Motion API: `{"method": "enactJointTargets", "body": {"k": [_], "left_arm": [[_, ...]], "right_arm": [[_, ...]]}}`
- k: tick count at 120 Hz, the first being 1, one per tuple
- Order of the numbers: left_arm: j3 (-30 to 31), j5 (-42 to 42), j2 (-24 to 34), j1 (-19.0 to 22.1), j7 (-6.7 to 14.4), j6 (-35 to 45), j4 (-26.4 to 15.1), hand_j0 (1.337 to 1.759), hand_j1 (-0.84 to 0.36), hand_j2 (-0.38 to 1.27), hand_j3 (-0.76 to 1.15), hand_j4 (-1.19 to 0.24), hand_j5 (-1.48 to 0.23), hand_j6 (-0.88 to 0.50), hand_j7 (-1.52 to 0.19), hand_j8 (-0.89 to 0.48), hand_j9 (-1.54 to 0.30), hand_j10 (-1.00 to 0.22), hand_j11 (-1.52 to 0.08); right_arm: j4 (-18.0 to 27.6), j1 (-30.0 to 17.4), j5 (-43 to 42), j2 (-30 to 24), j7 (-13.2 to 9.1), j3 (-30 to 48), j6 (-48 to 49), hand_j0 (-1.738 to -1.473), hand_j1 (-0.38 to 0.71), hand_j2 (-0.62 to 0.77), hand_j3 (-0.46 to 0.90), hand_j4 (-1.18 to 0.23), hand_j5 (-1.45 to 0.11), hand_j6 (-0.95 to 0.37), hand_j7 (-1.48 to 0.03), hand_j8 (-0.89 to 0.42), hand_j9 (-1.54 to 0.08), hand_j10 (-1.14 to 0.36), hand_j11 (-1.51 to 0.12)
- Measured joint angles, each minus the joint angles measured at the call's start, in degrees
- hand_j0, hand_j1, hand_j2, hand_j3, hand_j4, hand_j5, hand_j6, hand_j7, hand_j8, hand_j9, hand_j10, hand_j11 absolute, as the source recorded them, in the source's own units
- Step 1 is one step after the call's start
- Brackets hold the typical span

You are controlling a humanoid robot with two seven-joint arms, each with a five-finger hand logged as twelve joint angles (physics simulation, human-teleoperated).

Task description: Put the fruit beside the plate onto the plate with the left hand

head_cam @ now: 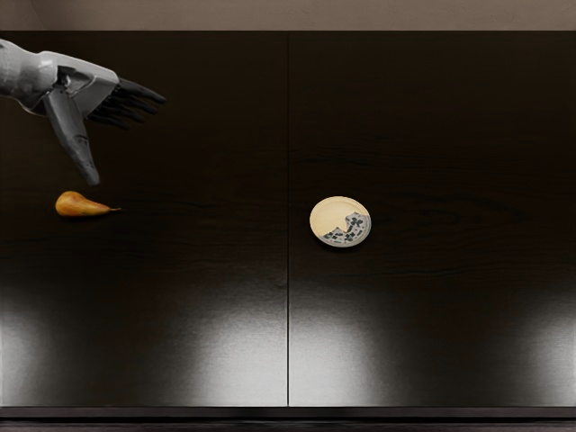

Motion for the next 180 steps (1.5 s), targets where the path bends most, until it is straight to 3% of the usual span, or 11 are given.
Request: {"method": "enactJointTargets", "body": {"k": [35,45,57,65,75,85,96,110,133,159,180], "left_arm": [[0.7,0.7,-1.7,-0.1,-0.1,0.0,0.6,1.658,0.34,0.0,0.0,-0.01,-0.01,-0.01,-0.01,-0.01,-0.02,-0.01,-0.01],[3.8,2.3,-10.5,-1.3,0.0,0.0,5.3,1.658,0.34,0.0,0.0,-0.01,-0.01,-0.01,-0.01,-0.01,-0.01,-0.01,-0.01],[15.6,1.6,-18.0,-5.1,0.1,0.4,8.0,1.658,0.34,0.0,0.0,-0.01,-0.01,-0.01,-0.01,-0.01,-0.01,-0.01,-0.01],[24.1,-1.2,-23.2,-5.6,0.3,5.8,8.1,1.658,0.34,0.0,0.0,-0.01,-0.01,-0.01,-0.01,-0.01,-0.01,-0.01,-0.01],[30.9,-5.2,-24.5,-4.8,0.4,16.5,6.8,1.658,0.34,0.0,0.0,-0.01,-0.01,-0.01,-0.01,-0.01,-0.01,-0.01,-0.01],[34.0,-7.6,-26.9,-0.3,0.3,29.9,5.0,1.658,0.34,0.0,0.0,-0.01,-0.01,-0.01,-0.01,-0.01,-0.01,-0.01,-0.01],[35.1,-8.5,-29.4,2.9,0.1,38.8,4.2,1.658,0.34,0.0,0.0,-0.01,-0.01,-0.01,-0.01,-0.01,-0.01,-0.01,-0.01],[35.5,-7.5,-30.0,5.4,0.0,43.0,3.5,1.658,0.34,0.0,0.0,-0.01,-0.01,-0.01,-0.01,-0.01,-0.01,-0.01,-0.01],[35.9,-3.6,-29.5,8.8,-4.2,44.7,3.2,1.658,0.34,0.0,0.0,-0.01,-0.01,-0.01,-0.01,-0.01,-0.01,-0.01,-0.01],[36.4,-2.6,-28.5,13.1,-5.1,45.1,4.6,1.658,0.33,0.0,0.0,-0.01,-0.02,-0.01,-0.02,-0.01,-0.02,-0.01,-0.02],[36.2,-2.5,-26.9,14.8,-5.4,45.9,6.7,1.658,0.23,0.02,0.0,-0.1,-0.13,-0.1,-0.13,-0.1,-0.13,-0.1,-0.13]], "right_arm": [[-0.4,-0.9,0.0,0.0,-0.3,-0.3,0.0,-1.658,-0.34,0.0,0.0,-0.01,-0.01,-0.01,-0.01,-0.01,-0.01,-0.01,-0.01],[-0.4,-1.1,0.0,0.0,-0.3,-0.4,0.0,-1.658,-0.34,0.0,0.0,-0.01,-0.01,-0.01,-0.01,-0.01,-0.01,-0.01,-0.01],[-0.4,-1.1,0.0,0.0,-0.3,-0.4,0.0,-1.658,-0.34,0.0,0.0,-0.01,-0.01,-0.01,-0.01,-0.01,-0.01,-0.01,-0.01],[-0.4,-1.1,0.0,0.0,-0.3,-0.4,0.0,-1.658,-0.34,0.0,0.0,-0.01,-0.01,-0.01,-0.01,-0.01,-0.01,-0.01,-0.01],[-0.4,-1.1,0.0,0.0,-0.3,-0.4,0.0,-1.658,-0.34,0.0,0.0,-0.01,-0.01,-0.01,-0.01,-0.01,-0.01,-0.01,-0.01],[-0.4,-1.1,0.0,0.0,-0.3,-0.4,0.0,-1.658,-0.34,0.0,0.0,-0.01,-0.01,-0.01,-0.01,-0.01,-0.01,-0.01,-0.01],[-0.4,-1.1,0.0,0.0,-0.3,-0.4,0.0,-1.658,-0.34,0.0,0.0,-0.01,-0.01,-0.01,-0.01,-0.01,-0.01,-0.01,-0.01],[-0.4,-1.1,0.0,0.0,-0.3,-0.4,0.0,-1.658,-0.34,0.0,0.0,-0.01,-0.01,-0.01,-0.01,-0.01,-0.01,-0.01,-0.01],[-0.4,-1.1,0.0,0.0,-0.3,-0.4,0.0,-1.658,-0.34,0.0,0.0,-0.01,-0.01,-0.01,-0.01,-0.01,-0.01,-0.01,-0.01],[-0.5,-1.1,0.0,0.0,-0.3,-0.4,0.0,-1.658,-0.34,0.0,0.0,-0.01,-0.01,-0.01,-0.01,-0.01,-0.01,-0.01,-0.01],[-0.4,-1.1,0.0,0.0,-0.3,-0.4,0.0,-1.658,-0.34,0.0,0.0,-0.01,-0.01,-0.01,-0.01,-0.01,-0.01,-0.01,-0.01]]}}
